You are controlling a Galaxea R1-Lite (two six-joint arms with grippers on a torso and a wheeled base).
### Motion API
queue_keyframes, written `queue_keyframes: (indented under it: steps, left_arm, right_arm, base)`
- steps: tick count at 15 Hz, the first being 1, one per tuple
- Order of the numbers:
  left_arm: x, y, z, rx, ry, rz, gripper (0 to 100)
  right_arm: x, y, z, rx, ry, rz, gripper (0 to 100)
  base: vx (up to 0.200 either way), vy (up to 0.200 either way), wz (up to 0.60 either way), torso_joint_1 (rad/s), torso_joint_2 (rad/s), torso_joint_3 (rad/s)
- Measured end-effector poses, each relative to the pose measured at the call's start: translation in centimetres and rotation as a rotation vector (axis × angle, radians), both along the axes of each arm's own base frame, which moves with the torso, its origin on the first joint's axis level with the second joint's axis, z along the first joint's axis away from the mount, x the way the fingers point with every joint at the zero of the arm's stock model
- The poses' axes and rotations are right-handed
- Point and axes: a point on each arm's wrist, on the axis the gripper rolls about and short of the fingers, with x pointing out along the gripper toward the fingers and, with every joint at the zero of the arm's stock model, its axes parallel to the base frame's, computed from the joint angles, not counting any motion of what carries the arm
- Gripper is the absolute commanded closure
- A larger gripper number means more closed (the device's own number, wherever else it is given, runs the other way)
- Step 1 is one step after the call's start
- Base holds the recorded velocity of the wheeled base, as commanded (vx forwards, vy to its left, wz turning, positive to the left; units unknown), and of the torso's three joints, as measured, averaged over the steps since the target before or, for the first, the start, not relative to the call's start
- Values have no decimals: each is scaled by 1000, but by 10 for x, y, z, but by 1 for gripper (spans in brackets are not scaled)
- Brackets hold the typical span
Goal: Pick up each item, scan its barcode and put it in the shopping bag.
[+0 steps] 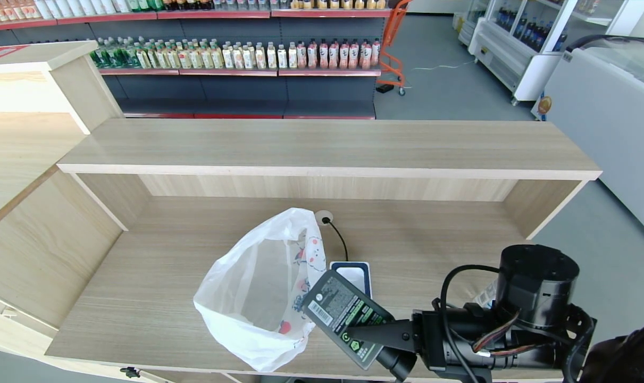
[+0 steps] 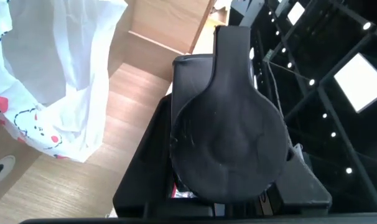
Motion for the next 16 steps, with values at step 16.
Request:
queue_keyframes:
  steps: [16]
  left_arm:
    - [0, 0, 0, 0, 0, 0, 0]
  right_arm:
    - [0, -3, 4, 11, -15, -5, 100]
  base:
    - [0, 0, 0, 0, 0, 0]
